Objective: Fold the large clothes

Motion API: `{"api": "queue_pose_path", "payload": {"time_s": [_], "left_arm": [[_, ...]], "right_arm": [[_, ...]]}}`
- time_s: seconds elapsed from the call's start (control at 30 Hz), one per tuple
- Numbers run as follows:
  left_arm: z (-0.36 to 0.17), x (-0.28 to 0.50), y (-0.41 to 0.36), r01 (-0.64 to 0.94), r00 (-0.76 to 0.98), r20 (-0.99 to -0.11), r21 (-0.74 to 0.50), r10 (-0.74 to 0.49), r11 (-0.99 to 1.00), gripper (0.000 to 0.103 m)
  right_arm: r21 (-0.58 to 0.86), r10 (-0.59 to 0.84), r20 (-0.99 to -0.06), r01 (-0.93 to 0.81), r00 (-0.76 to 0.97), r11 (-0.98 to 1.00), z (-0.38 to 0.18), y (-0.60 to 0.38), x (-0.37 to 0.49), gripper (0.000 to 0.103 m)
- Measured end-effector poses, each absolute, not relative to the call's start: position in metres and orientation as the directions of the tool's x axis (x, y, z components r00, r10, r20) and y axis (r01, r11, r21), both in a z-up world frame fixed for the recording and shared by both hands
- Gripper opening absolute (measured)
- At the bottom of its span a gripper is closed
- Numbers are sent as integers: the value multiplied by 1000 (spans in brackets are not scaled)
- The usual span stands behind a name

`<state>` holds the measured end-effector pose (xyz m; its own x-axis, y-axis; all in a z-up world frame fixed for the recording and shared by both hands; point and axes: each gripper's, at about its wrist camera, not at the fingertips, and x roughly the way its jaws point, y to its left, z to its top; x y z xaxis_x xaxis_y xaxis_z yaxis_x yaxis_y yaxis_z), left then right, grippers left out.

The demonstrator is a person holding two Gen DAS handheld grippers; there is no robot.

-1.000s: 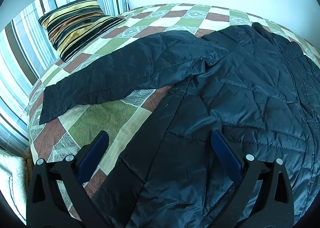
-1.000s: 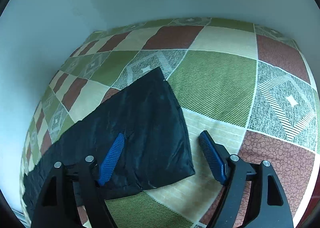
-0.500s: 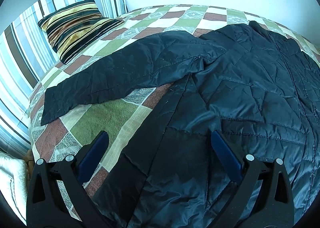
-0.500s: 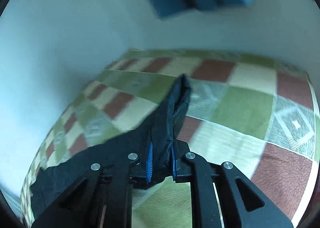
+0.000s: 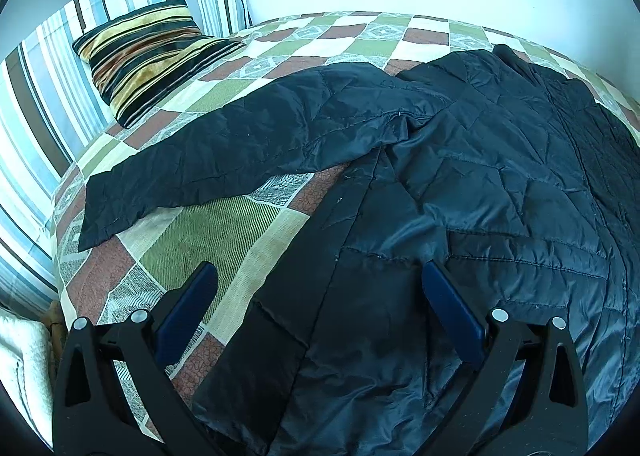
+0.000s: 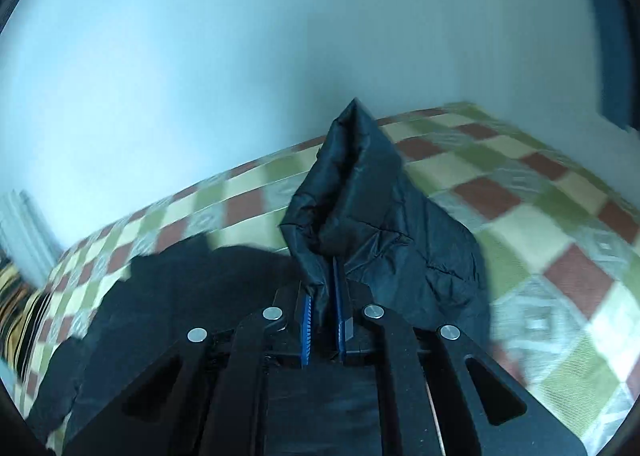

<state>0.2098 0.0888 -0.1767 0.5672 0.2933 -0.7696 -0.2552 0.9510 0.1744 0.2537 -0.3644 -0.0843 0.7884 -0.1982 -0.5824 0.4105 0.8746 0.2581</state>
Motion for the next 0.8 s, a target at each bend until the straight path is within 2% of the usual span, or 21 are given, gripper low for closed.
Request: {"api": "queue_pose_path", "payload": {"time_s": [0.5,0.8], "left_arm": [[-182,212,96,-249,567,-780,145,265,958,101],[-187,212,98,-243,561,-788,134,252,961,101]], "right_arm": [[220,95,-660,70,745,973,-126,-184,335,8],[192,193,-720,-76,666,978,-153,-113,357,8]]}}
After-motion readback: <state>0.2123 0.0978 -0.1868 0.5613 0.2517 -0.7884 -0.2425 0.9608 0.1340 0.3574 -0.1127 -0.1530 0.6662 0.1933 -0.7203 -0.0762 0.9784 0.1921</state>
